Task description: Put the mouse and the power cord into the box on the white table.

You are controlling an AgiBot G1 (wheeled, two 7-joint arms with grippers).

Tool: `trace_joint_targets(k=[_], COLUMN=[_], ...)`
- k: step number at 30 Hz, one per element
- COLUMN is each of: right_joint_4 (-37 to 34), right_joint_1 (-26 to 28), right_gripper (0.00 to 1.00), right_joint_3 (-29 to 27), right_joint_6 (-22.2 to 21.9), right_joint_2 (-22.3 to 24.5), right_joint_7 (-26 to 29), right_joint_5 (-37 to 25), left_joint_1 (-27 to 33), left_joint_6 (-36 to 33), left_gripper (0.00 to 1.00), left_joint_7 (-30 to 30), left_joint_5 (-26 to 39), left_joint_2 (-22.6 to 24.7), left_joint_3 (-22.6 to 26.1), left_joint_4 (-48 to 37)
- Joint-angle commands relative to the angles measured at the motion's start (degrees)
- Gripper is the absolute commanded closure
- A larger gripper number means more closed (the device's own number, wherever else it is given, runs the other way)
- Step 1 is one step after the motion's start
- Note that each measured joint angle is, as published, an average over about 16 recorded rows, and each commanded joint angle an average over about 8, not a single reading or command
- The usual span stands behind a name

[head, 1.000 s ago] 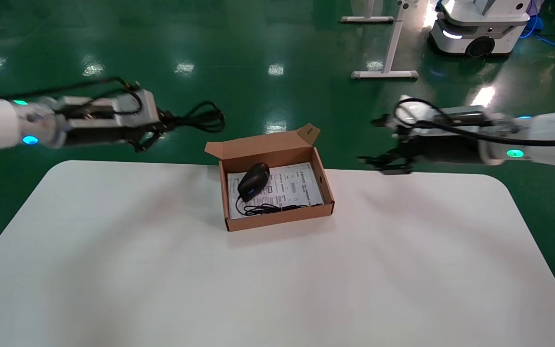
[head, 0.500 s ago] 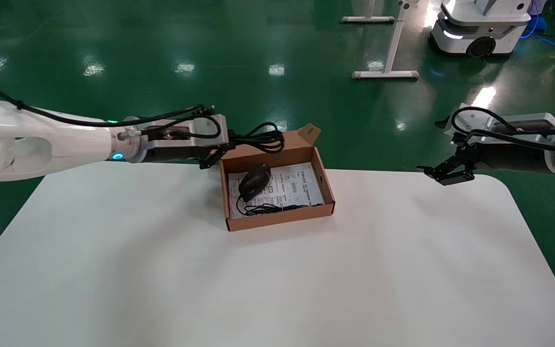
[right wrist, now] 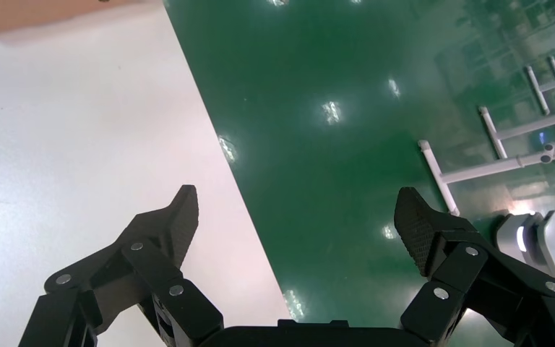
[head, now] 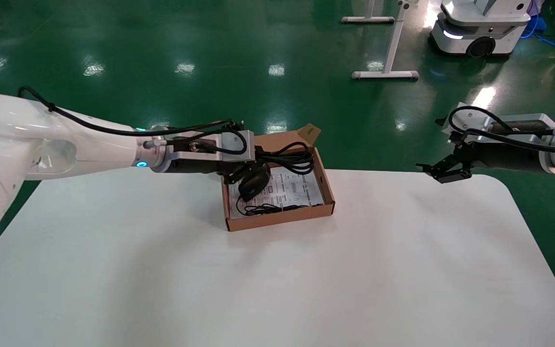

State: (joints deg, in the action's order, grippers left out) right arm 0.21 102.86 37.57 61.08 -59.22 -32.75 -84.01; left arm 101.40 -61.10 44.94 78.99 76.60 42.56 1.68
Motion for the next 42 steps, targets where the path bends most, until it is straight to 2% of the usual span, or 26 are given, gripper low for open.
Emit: trace_joint_targets(k=[1,5,6,16,21,42], right_joint_4=[-0.01,-0.21,-0.28,-0.49,1.64,26.81], right_joint_1=[-0.12,-0.22,-0.25,-0.41,-1.57,-15.52], right_gripper=[0.00,0.00,0.00,0.00,0.00,0.00], right_joint_3=[-0.03,-0.16,-0.21,-0.49,-1.06,-8.26], right_joint_6=[-0.04,0.26,0.30,0.42,1.10,9.36], right_joint_2=[-0.01,0.08,0.11,0.22,0.89,9.08], right_joint_7=[-0.15,0.01,0.08,0.42,1.62,16.33], right_joint_5=[0.05,0.22,0.29,0.74,1.91,16.06], left_joint_1=[-0.20,-0.30,-0.32,-0.46,-1.56,-15.02], left_joint_6=[-0.07,-0.40,-0.44,-0.55,-1.23,-9.44], left_gripper=[0.57,0.08,0.01,0.00,0.00,0.00], left_joint_7=[-0.26,-0.44,-0.49,-0.72,-2.29,-21.06], left_joint_5=[-0.02,0.40,0.46,0.48,-0.59,-13.43], left_joint_2=[0.23,0.26,0.29,0.29,-0.95,-15.21], left_joint_3=[0.01,0.36,0.42,0.49,-0.29,-9.50], left_joint_4=[0.30,0.78,0.85,1.15,3.17,27.33])
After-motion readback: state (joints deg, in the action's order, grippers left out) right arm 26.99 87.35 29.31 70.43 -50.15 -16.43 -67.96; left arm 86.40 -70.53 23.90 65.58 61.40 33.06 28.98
